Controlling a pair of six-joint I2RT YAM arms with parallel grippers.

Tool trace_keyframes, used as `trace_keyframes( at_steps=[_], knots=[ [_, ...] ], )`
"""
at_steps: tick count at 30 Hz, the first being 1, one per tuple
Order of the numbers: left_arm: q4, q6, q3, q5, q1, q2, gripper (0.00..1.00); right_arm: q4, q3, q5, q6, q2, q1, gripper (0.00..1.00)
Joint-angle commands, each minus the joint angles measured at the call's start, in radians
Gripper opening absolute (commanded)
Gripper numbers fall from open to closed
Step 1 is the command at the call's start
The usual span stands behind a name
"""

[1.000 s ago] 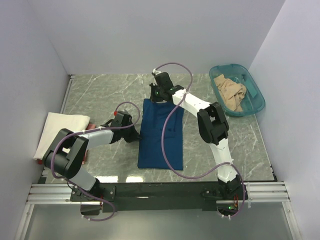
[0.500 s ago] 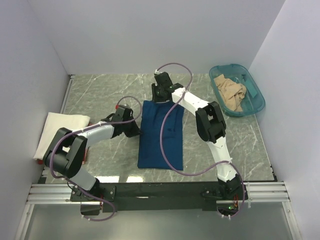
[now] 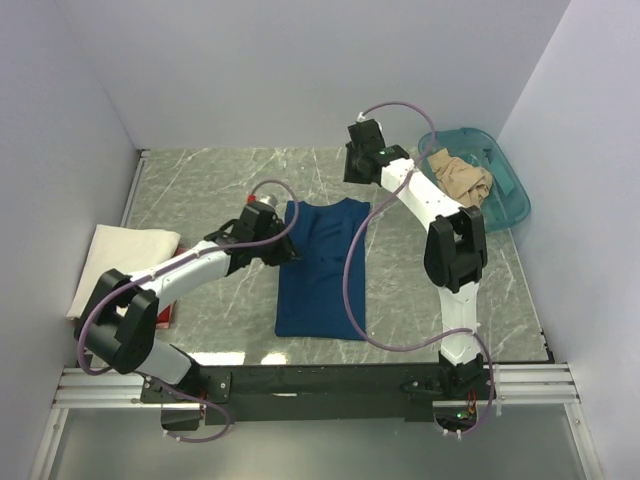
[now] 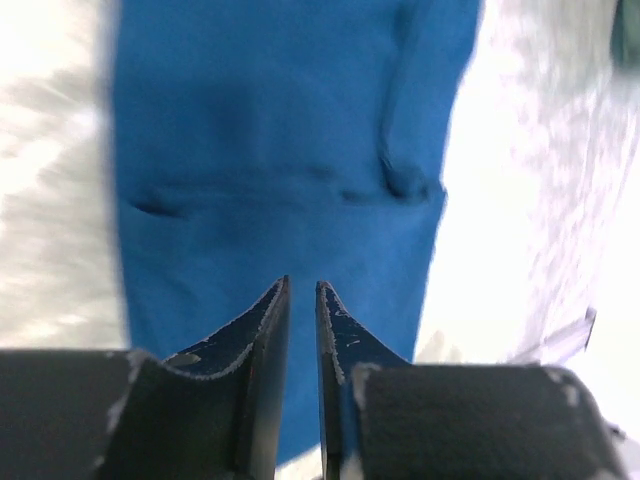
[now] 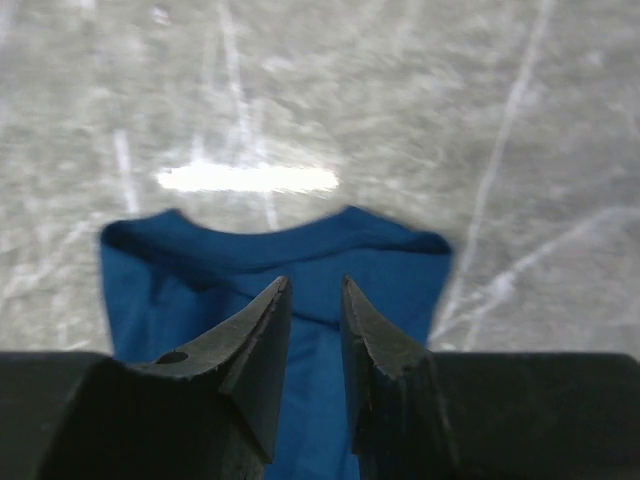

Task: Fold and stack the t-shirts
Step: Fold the tshirt

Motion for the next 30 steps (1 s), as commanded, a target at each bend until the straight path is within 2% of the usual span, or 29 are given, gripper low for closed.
trace_keyframes(
  at_steps=[1, 12, 21, 30],
  knots=[
    [0.028, -0.020, 0.008, 0.030, -0.076, -0.001, 0.22, -0.079, 0.015, 0.039, -0.002, 0.003, -0.004, 0.33],
    [0.093, -0.069, -0.009, 0.039, -0.200, 0.084, 0.21, -0.091, 0.009, 0.042, -0.008, 0.102, -0.008, 0.33],
    [0.128, -0.089, -0.037, 0.045, -0.227, 0.104, 0.20, -0.091, 0.026, 0.033, 0.009, 0.179, -0.008, 0.34],
    [0.119, -0.080, -0.034, 0.037, -0.228, 0.115, 0.19, -0.079, 0.020, 0.079, 0.018, 0.190, -0.009, 0.37]
  ],
)
